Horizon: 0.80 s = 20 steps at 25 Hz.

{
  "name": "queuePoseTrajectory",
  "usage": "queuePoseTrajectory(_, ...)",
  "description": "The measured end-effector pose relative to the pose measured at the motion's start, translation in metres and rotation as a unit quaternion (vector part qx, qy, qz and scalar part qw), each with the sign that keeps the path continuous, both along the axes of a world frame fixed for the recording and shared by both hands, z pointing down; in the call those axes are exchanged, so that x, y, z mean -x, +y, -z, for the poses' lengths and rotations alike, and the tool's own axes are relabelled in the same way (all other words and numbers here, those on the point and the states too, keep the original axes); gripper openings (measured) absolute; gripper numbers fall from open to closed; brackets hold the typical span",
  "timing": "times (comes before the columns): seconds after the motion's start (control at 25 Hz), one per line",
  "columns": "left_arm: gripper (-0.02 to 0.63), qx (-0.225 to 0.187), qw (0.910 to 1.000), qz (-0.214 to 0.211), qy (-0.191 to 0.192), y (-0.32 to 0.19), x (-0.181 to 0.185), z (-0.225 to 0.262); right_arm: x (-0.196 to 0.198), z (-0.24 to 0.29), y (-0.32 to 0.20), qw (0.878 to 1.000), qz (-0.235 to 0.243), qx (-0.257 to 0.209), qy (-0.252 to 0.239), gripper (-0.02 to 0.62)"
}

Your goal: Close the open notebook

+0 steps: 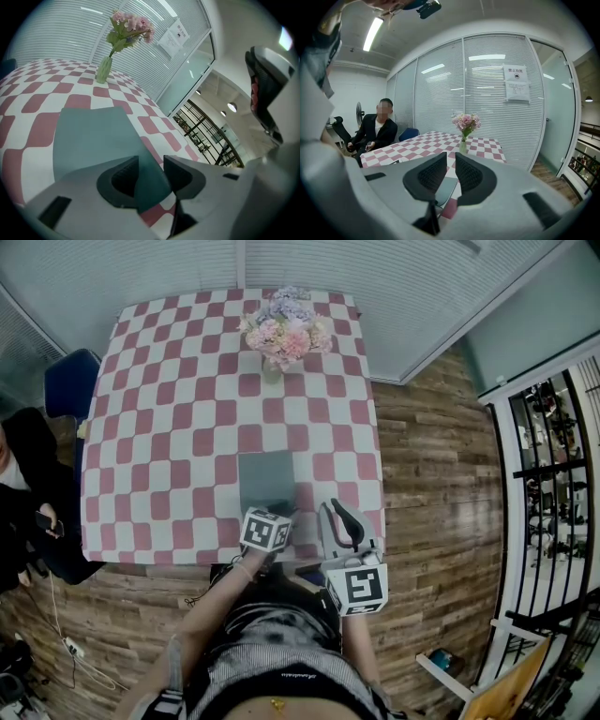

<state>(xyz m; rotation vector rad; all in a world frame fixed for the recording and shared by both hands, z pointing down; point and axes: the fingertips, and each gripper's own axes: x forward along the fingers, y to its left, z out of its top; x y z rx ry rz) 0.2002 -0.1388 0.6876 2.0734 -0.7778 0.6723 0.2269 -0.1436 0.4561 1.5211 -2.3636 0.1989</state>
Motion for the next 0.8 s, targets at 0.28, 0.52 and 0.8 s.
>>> queuePoseTrajectory(0.28,0.219,0.014,0.9993,-0.019,0.029,0.008,-0.007,-0.005,0.001,-0.001,0.001,1.000,0.001,0.002,0.001,0.060)
queuePoseTrajectory(0.52,0.255,0.000,0.9983,-0.032,0.049,0.013,-0.012,-0.002,0.003,-0.002,0.000,1.000,0.004,0.003,0.002,0.060)
queuePoseTrajectory(0.8,0.255,-0.014,0.9963,-0.039,0.075,0.018,-0.010,0.006,0.004,0.000,-0.003,1.000,0.005,0.004,0.004,0.060)
